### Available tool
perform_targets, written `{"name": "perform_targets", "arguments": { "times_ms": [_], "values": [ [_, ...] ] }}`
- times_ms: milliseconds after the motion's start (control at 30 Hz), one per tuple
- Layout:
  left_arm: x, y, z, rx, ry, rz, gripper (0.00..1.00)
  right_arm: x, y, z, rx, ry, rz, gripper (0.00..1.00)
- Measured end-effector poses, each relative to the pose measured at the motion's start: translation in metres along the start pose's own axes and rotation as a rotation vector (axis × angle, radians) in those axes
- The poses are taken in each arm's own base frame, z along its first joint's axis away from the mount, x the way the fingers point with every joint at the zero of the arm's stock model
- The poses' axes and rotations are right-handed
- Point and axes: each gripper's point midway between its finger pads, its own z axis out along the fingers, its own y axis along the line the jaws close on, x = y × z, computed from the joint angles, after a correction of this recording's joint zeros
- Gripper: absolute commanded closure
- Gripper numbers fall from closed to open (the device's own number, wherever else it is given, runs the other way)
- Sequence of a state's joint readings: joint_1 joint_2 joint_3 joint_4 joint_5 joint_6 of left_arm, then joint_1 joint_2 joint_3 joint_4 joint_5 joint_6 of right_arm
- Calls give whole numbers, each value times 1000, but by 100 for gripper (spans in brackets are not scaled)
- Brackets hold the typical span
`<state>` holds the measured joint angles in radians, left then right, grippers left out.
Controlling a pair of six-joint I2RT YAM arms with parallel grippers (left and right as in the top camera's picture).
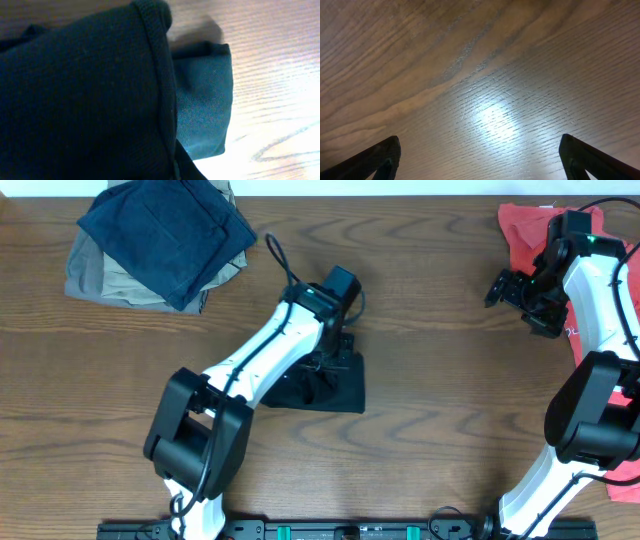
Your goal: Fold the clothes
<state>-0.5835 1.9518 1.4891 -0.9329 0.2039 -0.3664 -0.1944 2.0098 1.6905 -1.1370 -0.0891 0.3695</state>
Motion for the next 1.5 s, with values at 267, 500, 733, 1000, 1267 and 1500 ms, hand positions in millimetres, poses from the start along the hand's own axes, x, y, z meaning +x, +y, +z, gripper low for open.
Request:
{"name": "perform_targets", "arguments": {
  "times_ms": [267,500,733,1000,1267,1500],
  "values": [
    [7,0,1,-7,27,-1,83,0,0,0,0,0,0,1],
    [25,-1,-7,-1,107,-16,69,0,0,0,0,0,0,1],
    [21,-16,-11,70,100,-15,57,0,0,0,0,0,0,1],
    [20,-33,-11,123,89,14,62,0,0,0,0,0,0,1],
    [34,-107,-11,282,54,175,63,0,0,0,0,0,0,1],
    [55,-112,-43,280,78,208,63,0,0,0,0,0,0,1]
  ]
}}
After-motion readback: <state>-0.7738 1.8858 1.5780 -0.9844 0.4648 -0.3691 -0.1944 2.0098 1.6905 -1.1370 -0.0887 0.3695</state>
